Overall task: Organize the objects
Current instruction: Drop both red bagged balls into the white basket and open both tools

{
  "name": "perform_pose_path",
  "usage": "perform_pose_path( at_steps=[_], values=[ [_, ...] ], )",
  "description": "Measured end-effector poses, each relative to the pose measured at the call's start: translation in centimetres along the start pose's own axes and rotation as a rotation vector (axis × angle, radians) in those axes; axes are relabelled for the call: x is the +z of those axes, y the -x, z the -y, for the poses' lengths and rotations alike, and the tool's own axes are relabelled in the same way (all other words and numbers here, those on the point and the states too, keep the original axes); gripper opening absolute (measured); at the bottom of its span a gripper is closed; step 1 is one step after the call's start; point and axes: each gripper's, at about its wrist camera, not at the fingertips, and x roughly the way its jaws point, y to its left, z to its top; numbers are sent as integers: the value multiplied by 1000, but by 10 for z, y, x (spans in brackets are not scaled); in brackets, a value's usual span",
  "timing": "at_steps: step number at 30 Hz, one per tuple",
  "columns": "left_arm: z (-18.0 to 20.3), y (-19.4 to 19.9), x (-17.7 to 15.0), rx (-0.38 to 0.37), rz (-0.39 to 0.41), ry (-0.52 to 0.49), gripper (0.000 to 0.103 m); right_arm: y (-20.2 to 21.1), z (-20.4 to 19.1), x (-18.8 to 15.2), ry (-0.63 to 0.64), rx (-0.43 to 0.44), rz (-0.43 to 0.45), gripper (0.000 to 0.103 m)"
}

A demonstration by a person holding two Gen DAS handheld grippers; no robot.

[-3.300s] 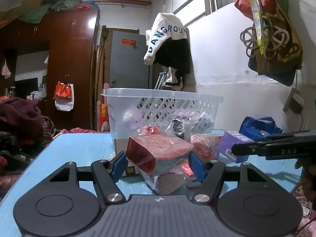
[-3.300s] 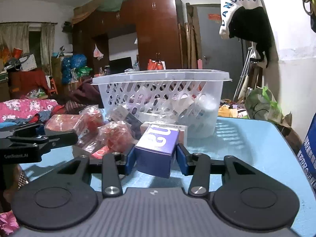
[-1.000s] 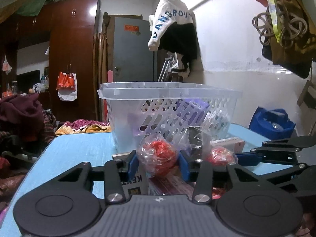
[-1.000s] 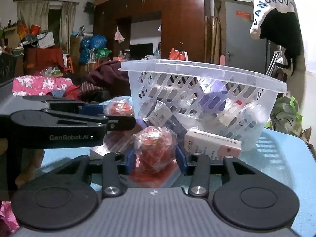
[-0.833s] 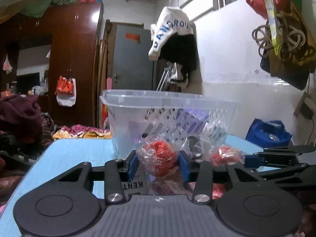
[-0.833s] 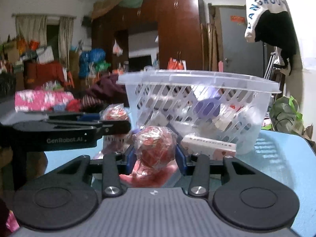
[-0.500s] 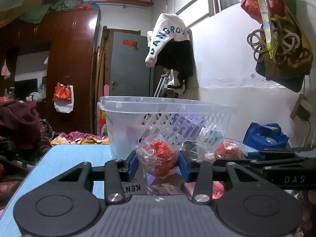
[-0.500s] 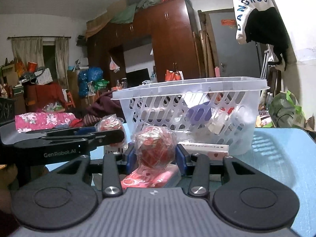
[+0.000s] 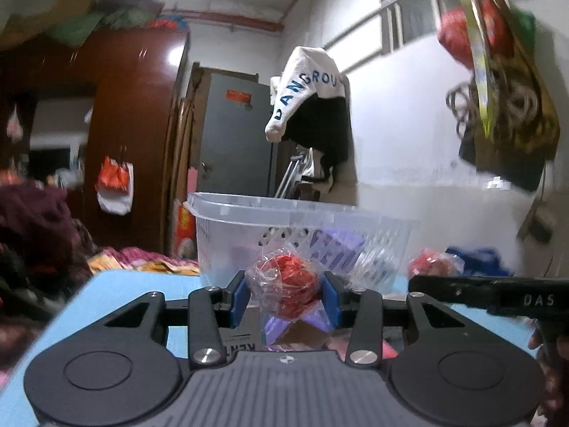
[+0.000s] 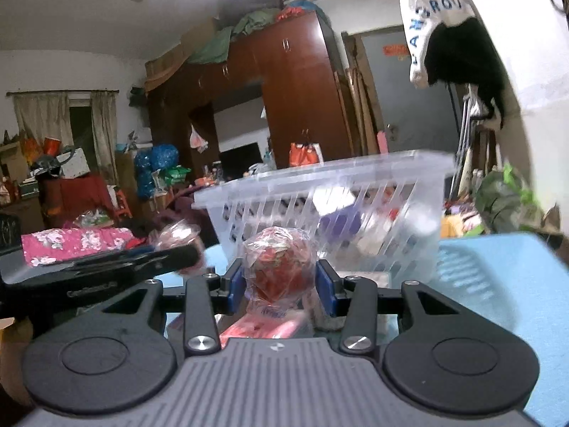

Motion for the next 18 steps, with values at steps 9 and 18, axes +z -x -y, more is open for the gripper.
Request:
perform_pose_path(
  at_steps=[9, 18],
  values=[
    [-2, -55, 109, -9, -12, -30, 48, -37, -9, 108, 225, -128, 3, 46],
    [-16, -98, 119, 45, -90, -15, 84, -90, 11, 120, 276, -248, -93, 96]
  ],
)
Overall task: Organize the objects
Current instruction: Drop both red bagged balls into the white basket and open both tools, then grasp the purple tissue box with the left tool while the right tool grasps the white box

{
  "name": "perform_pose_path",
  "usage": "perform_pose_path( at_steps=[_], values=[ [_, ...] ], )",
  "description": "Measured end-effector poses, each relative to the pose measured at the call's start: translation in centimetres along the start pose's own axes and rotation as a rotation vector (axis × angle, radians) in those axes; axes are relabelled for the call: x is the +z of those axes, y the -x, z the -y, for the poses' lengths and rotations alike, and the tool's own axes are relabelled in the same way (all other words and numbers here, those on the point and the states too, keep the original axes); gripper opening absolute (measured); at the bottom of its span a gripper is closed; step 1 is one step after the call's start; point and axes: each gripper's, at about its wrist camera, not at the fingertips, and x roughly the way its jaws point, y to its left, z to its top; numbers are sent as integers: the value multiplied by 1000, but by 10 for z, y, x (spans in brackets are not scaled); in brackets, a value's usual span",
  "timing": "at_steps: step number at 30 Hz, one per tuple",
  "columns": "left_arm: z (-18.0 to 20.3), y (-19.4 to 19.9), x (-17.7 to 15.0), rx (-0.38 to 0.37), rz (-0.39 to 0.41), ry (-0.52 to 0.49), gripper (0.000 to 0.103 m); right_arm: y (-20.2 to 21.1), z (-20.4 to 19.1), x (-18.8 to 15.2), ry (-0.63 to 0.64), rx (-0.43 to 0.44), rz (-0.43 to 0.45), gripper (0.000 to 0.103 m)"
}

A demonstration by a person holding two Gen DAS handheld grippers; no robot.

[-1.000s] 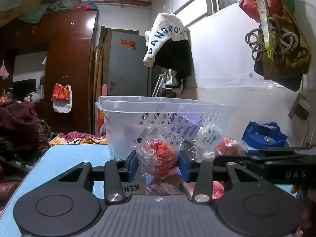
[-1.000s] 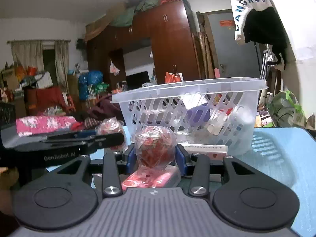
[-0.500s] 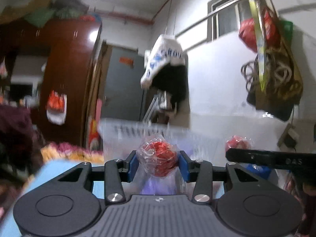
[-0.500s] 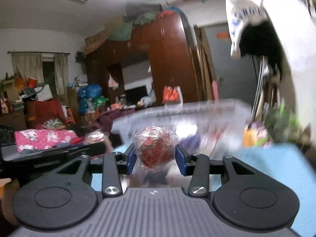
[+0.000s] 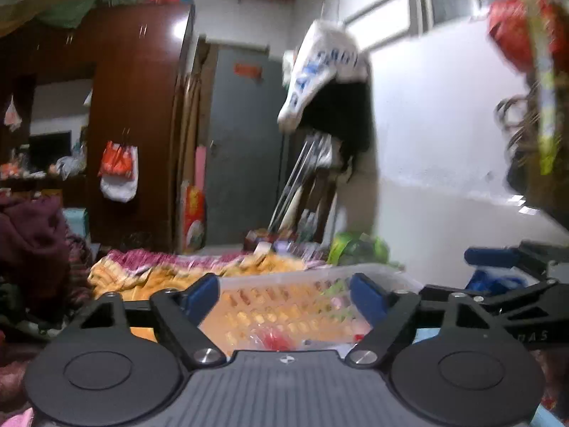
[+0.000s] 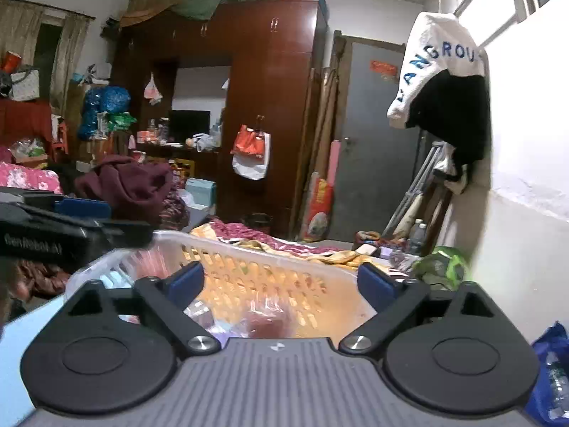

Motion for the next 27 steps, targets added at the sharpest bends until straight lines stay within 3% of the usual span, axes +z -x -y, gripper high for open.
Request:
perform_pose_path(
  at_steps=[1, 4, 6, 10, 13, 17, 23, 27],
  values=[
    [-1, 13, -5, -14, 25, 0, 85, 13, 3, -7, -7, 8, 30, 103],
    [0, 47, -28, -3, 9, 15, 89, 44, 15, -37, -101, 8, 71, 103],
    [3, 65, -55, -9, -22, 13, 89, 48, 21, -65, -173, 39, 10, 103],
    [20, 73, -109, 5, -174, -15, 89, 33, 24, -110, -263, 78, -127, 99],
    [23, 68, -131, 22, -267, -13, 89, 19, 25, -120, -312, 100, -204, 95],
    [24, 64, -140, 37, -269, -11, 89, 14, 10, -116, -286, 145, -225, 93],
    [29, 64, -145, 61, -277, 4, 89, 3, -14, -115, -183, 117, -285, 90],
    [35, 63, -146, 78, -260, -24, 89, 10, -15, -122, -196, 152, -285, 72]
  ],
)
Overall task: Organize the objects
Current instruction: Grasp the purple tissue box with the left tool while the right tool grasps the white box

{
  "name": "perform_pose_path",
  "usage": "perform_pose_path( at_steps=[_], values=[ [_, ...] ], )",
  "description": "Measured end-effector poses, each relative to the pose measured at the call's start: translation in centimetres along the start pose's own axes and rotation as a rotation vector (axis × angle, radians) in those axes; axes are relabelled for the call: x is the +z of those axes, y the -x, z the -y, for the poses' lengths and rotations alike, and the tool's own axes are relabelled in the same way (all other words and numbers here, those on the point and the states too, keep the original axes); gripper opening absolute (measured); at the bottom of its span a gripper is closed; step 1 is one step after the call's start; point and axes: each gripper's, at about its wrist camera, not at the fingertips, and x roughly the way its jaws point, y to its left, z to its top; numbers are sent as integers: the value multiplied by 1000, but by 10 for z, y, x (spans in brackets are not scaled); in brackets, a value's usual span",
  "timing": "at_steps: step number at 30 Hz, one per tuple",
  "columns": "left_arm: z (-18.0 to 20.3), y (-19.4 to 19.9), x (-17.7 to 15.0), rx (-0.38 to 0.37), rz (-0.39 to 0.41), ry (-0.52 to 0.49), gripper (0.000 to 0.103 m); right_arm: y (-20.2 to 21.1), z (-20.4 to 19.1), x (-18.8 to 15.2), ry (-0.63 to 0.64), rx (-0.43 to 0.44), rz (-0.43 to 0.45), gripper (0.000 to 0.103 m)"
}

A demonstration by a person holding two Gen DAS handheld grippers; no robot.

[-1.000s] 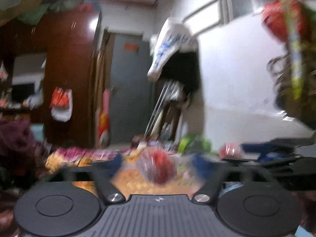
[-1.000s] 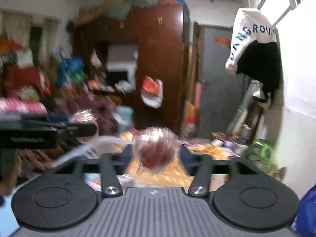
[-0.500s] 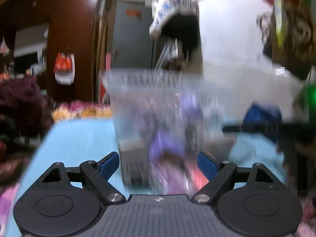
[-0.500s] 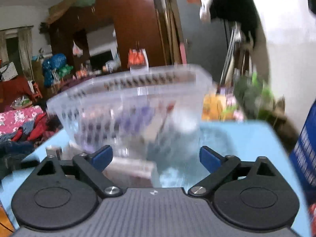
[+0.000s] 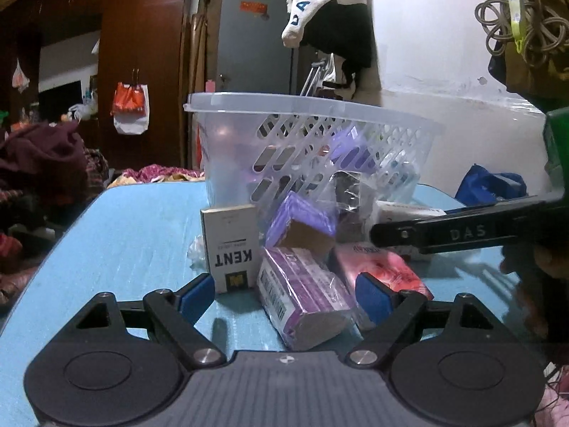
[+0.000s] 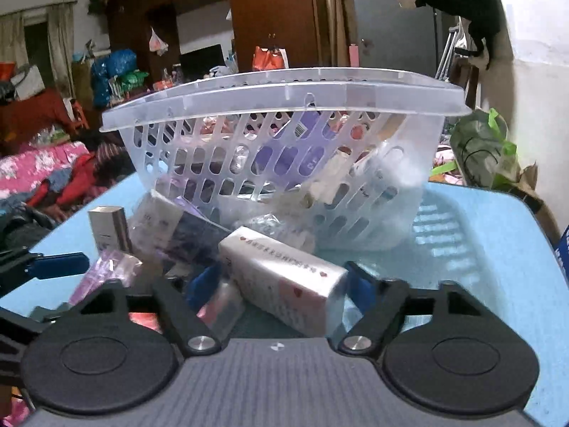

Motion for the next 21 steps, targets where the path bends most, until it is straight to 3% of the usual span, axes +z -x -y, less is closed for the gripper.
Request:
perform_pose_path(
  at_steps=[8, 10, 12, 21],
  values=[
    [1, -3, 2, 36, -14, 11, 87, 21, 6, -10, 29, -23, 22, 67],
    [6, -5, 2, 46, -17, -20, 78, 26, 8, -13, 17, -15, 37, 67],
    [9, -6, -1, 46, -21, -40, 51, 31, 10, -18, 3, -2, 58, 67],
    [-6, 19, -8, -14, 114, 17, 50, 40, 13, -20, -28, 24, 145, 67]
  ],
)
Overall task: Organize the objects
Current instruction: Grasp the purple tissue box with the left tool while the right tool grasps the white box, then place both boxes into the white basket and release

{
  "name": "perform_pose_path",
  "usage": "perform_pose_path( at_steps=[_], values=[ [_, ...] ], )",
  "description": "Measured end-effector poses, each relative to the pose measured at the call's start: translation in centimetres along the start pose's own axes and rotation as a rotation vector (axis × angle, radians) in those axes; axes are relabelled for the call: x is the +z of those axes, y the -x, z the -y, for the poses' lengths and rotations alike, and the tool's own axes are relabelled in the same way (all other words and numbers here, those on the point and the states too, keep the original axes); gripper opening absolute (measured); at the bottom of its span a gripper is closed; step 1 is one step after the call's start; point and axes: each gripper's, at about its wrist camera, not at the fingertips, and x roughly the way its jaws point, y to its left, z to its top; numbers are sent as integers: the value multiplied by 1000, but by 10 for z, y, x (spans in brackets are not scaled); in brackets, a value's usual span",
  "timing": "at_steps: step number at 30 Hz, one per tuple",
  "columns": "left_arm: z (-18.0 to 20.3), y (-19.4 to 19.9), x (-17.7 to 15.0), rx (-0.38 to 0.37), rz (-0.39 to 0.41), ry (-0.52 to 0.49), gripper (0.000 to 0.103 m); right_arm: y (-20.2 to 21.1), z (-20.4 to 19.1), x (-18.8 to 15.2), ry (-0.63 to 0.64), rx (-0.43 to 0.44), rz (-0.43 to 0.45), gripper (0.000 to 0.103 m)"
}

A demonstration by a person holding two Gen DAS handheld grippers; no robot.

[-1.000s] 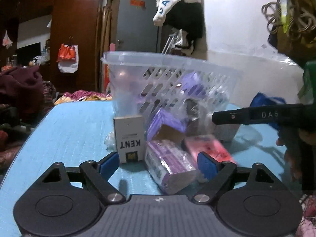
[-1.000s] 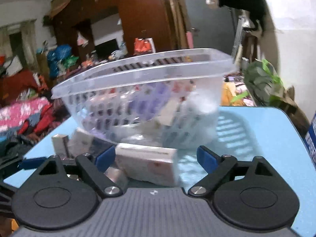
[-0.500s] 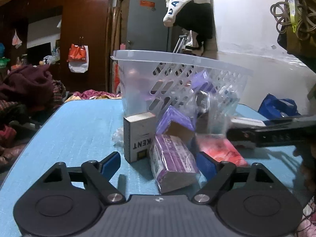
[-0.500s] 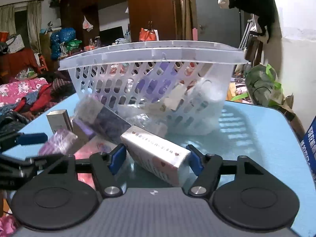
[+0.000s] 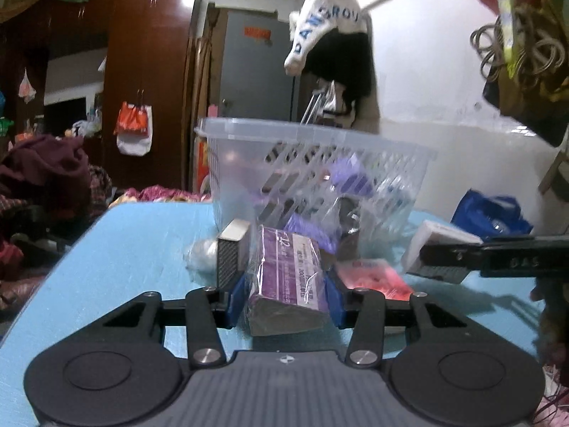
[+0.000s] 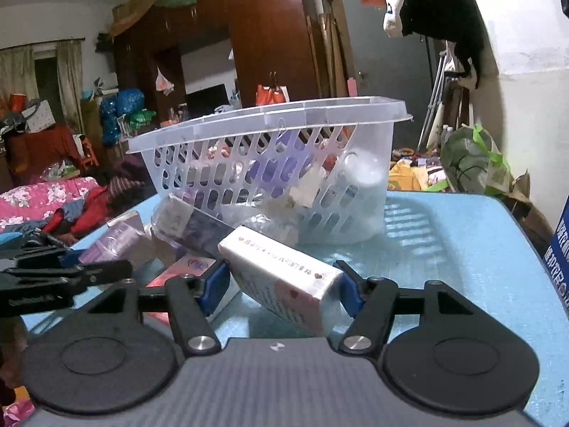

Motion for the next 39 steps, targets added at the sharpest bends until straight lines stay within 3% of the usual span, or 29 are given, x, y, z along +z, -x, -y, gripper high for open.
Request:
perform_pose_path(
  at_steps=[6, 9, 14, 19, 21, 24, 25, 26, 28, 30, 34, 36, 39],
  values=[
    [0, 4, -7, -14, 43, -22, 50, 2, -3, -2, 21, -15, 24, 66],
    [-7, 8, -7, -47, 68, 22, 50, 5, -3, -3, 26, -1, 49, 66],
    [-9, 21, 26, -96, 160, 9, 50, 27, -5, 7, 32, -5, 164, 66],
    [4, -3, 115, -73, 198, -45, 50, 44, -27, 88, 192, -60, 303, 66],
    [8, -31, 148, -84, 143, -60, 50, 27, -30, 122, 247, -113, 312, 66],
    [8, -73, 169, -91, 62, -37, 52, -12, -16, 158, 225, -146, 259, 66],
    [6, -86, 170, -99, 36, -20, 55, -27, -11, 164, 217, -148, 236, 68],
    [4, -100, 169, -106, 2, -15, 69, -38, -8, 166, 218, -160, 224, 79],
    [-2, -109, 161, -81, -20, 4, 73, -54, -8, 164, 239, -225, 200, 101],
    [-5, -99, 151, -93, 2, 6, 73, -50, -7, 158, 213, -226, 206, 102],
    [-11, -52, 133, -109, 80, -1, 77, -3, -5, 129, 125, -123, 269, 103],
    [-14, -28, 117, -71, 121, -11, 93, 15, -13, 106, 115, -52, 303, 103],
    [-22, -17, 85, -23, 69, -15, 94, 7, -36, 69, 198, 48, 177, 103]
  ],
)
